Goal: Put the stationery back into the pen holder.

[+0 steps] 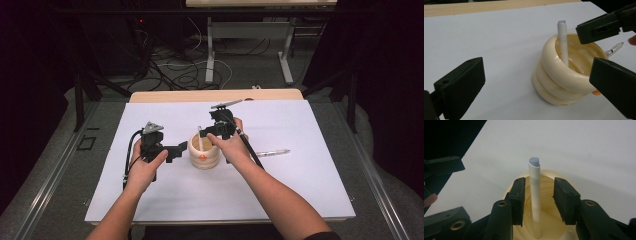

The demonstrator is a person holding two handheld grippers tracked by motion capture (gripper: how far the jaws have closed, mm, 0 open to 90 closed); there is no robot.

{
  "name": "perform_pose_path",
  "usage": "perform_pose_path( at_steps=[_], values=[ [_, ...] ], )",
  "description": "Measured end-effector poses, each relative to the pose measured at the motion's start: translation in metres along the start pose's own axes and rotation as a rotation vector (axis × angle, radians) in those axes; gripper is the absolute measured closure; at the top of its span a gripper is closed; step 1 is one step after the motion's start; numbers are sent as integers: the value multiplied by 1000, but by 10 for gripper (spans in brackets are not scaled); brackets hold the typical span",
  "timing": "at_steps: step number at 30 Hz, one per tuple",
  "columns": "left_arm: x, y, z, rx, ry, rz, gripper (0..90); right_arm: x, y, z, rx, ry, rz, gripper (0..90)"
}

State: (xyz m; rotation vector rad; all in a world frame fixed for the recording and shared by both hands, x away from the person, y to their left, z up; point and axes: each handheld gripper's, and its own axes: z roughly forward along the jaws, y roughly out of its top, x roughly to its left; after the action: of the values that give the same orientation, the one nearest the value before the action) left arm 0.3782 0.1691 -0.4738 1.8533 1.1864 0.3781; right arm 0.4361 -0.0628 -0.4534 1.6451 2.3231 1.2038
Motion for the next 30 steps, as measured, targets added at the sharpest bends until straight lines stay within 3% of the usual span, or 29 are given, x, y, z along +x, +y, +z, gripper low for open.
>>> perform_pose_path(
  at_steps=[12, 17, 19, 23, 30],
  values=[
    [1, 2, -2, -8, -3, 1, 2, -5, -5, -25, -55, -1, -64, 415],
    [-2, 3, -5, -9, -24, -20, 3, -5, -10, -35, -54, 7, -126, 349],
    [-3, 4, -5, -14, -16, -5, 3, -4, -13, -38, -56, 12, -156, 320],
    [-8, 6, -8, 2, -35, 8, 3, -5, -18, -44, -67, -7, -255, 290],
    [-20, 8, -15, -11, -48, 39, 4, -13, -30, -61, -60, -46, -284, 284]
  ],
)
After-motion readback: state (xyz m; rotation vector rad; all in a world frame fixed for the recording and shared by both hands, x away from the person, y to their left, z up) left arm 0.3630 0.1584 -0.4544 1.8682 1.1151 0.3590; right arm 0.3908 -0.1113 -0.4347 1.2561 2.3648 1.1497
